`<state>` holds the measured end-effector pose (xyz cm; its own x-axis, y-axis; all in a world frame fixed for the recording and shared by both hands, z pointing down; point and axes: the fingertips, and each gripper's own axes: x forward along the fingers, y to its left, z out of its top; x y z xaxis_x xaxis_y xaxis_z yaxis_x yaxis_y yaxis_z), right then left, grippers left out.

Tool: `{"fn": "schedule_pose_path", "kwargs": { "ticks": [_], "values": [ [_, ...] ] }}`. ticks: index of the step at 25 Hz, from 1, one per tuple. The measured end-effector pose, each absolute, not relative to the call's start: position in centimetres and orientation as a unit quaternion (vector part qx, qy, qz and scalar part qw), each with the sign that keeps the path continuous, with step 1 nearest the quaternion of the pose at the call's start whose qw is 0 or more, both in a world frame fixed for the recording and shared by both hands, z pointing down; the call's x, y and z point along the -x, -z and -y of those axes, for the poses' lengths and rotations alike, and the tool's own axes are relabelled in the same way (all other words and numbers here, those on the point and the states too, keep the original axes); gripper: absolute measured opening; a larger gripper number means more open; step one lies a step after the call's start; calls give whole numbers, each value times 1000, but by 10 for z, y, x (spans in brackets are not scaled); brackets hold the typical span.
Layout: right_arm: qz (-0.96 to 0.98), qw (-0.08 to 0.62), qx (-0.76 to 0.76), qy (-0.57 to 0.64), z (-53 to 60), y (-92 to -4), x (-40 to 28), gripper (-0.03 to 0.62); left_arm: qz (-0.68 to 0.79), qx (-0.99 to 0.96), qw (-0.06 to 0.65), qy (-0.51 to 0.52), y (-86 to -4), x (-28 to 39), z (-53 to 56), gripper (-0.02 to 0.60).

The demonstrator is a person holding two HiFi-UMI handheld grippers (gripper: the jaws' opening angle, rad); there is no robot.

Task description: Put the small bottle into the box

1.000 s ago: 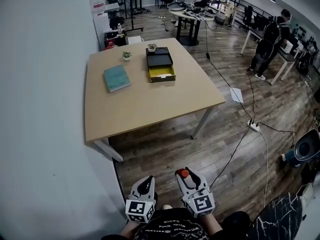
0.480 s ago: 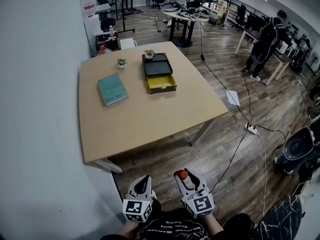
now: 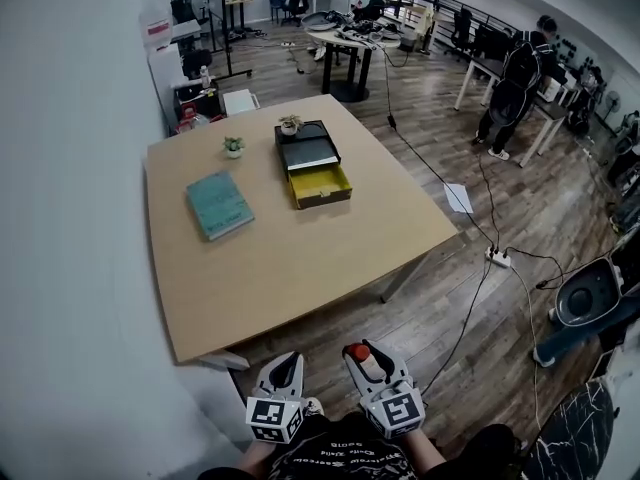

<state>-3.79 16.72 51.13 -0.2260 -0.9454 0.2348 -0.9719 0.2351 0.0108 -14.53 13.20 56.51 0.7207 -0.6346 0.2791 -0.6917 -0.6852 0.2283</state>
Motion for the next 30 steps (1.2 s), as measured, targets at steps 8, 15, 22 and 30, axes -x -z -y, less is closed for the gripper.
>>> {"fn": "schedule_pose_path", "kwargs": {
  "ticks": [8,15,22,30],
  "values": [
    [775,97,-619,-80,-145,-515,44,161,362,-913,165,-86,-572,151,-110,5],
    [789,90,-602,-77,-119,-522,45,161,373,-909,165,-81,-573,150,-88,5],
    [801,86,-588,-76,-65,-530,29,161,403,-898,158,-80,-574,143,-40,5],
    [819,88,-562,-79,25,-526,-11,161,425,-887,160,-81,-569,106,44,5]
  ]
}}
